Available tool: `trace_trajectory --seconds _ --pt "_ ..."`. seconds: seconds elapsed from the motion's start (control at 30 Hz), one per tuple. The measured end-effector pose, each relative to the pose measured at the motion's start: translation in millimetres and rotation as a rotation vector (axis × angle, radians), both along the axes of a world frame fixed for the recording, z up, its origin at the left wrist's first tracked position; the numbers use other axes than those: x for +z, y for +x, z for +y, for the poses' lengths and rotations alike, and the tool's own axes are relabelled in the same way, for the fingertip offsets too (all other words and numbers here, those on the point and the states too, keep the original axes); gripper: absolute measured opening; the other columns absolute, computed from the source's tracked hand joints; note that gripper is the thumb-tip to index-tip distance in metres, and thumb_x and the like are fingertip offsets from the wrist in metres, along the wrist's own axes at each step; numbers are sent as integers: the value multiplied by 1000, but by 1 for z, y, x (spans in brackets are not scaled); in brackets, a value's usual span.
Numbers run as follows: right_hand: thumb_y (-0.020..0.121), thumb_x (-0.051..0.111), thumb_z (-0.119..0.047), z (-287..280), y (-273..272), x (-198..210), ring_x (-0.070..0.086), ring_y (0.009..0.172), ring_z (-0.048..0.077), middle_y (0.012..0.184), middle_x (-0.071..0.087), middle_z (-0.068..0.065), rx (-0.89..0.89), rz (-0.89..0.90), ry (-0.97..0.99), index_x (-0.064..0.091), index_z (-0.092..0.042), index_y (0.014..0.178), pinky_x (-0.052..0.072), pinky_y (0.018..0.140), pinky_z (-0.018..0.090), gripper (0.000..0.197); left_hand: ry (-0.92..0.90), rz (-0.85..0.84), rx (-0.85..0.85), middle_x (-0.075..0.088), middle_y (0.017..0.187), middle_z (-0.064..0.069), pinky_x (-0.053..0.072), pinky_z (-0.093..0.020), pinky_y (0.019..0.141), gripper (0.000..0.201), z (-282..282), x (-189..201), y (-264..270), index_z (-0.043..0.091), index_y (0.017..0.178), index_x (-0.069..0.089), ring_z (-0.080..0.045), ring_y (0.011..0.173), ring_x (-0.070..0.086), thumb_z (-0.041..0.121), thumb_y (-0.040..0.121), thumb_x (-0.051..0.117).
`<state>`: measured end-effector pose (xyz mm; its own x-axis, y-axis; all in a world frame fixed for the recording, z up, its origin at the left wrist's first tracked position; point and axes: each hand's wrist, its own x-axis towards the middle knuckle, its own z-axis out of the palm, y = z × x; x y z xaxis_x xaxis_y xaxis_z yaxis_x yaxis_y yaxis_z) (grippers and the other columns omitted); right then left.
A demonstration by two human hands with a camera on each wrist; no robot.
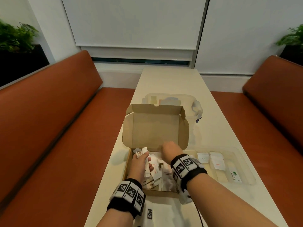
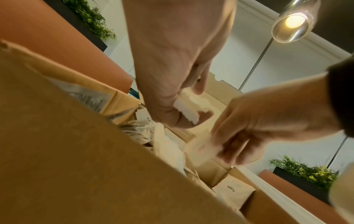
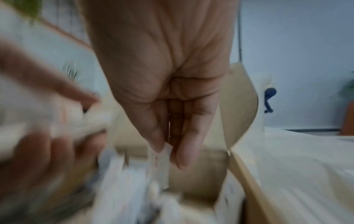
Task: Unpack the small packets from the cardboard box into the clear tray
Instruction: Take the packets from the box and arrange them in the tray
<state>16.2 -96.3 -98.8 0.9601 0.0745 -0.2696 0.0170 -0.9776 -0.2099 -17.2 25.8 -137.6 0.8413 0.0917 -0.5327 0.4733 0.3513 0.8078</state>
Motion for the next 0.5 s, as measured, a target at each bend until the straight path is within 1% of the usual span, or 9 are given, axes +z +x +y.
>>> trace_trajectory --seconds 0.13,0.23,0.27,0.3,0.33,0.37,0.4,0.43,0.5 --pt "93 53 -15 -5 -9 19 66 87 17 101 71 4 -49 -185 227 71 -12 104 53 80 25 22 -28 -7 -16 62 92 -14 52 -31 61 39 -6 3 1 5 127 52 -22 73 60 27 95 55" --pt "90 55 -17 -2 -28 22 61 76 11 95 72 0 45 -253 284 74 -15 96 51 74 20 20 -116 3 -53 67 83 -13 51 -29 60 49 -14 10 -1 2 121 56 -21 67 63 44 96 47" --pt "90 56 -17 -2 -34 21 59 76 10 96 71 -1 82 -255 287 74 -15 94 49 73 19 20 -145 -1 -72 68 81 -12 52 -28 60 56 -16 12 -1 -3 118 54 -20 69 65 48 96 45" --pt "90 56 -18 -2 -38 19 58 79 10 98 69 -1 107 -253 289 75 -16 96 45 72 18 20 -166 -13 -68 68 80 -11 51 -26 59 47 -19 16 -3 7 119 55 -17 69 65 47 96 44" --pt "90 56 -18 -4 -41 17 59 84 11 101 68 -1 119 -252 292 74 -17 99 42 72 17 20 -156 -24 -62 67 75 -10 49 -22 53 48 -22 18 -4 6 130 48 -12 61 64 41 98 46" --pt "89 57 -18 -6 -43 15 60 88 12 102 67 -1 118 -246 298 74 -19 102 41 73 18 21 -124 -38 -45 63 68 -9 44 -17 43 36 -24 21 -4 5 124 54 -7 47 59 29 98 48" --pt "88 58 -18 -10 -44 14 60 91 13 103 67 0 103 -238 312 74 -20 103 41 74 18 22 -87 -54 -32 58 64 -9 36 -12 34 32 -26 21 -4 -4 120 55 -4 34 51 17 98 48" --pt "87 60 -18 -15 -45 13 61 90 12 102 68 0 75 -227 340 73 -20 104 42 75 18 22 -38 -59 -24 54 65 -9 31 -10 30 30 -28 21 -4 -2 123 55 -2 27 45 10 96 48" --pt "85 62 -20 -25 -49 12 61 82 8 97 70 -2 6 -201 426 74 -20 101 45 74 16 20 -11 -58 -35 53 70 -11 29 -10 29 31 -34 19 -3 -2 125 51 -3 24 42 5 95 49"
